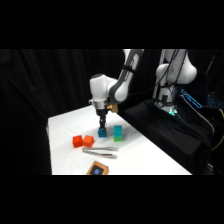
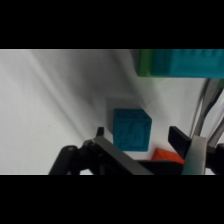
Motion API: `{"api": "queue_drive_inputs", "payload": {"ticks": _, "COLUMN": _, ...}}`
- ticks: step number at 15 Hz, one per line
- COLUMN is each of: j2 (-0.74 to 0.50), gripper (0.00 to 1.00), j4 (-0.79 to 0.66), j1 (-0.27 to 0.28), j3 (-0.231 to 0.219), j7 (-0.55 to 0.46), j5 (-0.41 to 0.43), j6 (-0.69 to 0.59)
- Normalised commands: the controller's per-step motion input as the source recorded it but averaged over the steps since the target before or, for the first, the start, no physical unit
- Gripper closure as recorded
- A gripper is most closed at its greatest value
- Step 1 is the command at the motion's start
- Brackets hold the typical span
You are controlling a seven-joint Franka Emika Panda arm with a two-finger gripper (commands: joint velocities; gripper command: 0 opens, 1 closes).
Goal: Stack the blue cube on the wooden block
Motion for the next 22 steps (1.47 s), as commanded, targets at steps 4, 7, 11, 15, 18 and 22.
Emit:
{"api": "queue_drive_inputs", "payload": {"ticks": 4, "j2": 0.1, "gripper": 0.0, "j4": -0.08, "j1": 0.024, "j3": 0.071, "j7": 0.0, "j5": 0.108, "j6": 0.34}}
{"api": "queue_drive_inputs", "payload": {"ticks": 7, "j2": 0.11, "gripper": 0.0, "j4": -0.08, "j1": 0.148, "j3": -0.09, "j7": 0.12, "j5": -0.057, "j6": 0.44}}
{"api": "queue_drive_inputs", "payload": {"ticks": 11, "j2": 0.07, "gripper": 0.27, "j4": -0.11, "j1": 0.251, "j3": -0.23, "j7": 0.21, "j5": -0.141, "j6": 0.44}}
{"api": "queue_drive_inputs", "payload": {"ticks": 15, "j2": 0.02, "gripper": 0.59, "j4": -0.12, "j1": 0.331, "j3": -0.308, "j7": 0.22, "j5": -0.119, "j6": 0.39}}
{"api": "queue_drive_inputs", "payload": {"ticks": 18, "j2": -0.04, "gripper": 0.67, "j4": -0.12, "j1": 0.336, "j3": -0.289, "j7": 0.18, "j5": -0.079, "j6": 0.24}}
{"api": "queue_drive_inputs", "payload": {"ticks": 22, "j2": -0.26, "gripper": 0.74, "j4": -0.19, "j1": 0.303, "j3": -0.248, "j7": 0.14, "j5": -0.103, "j6": 0.0}}
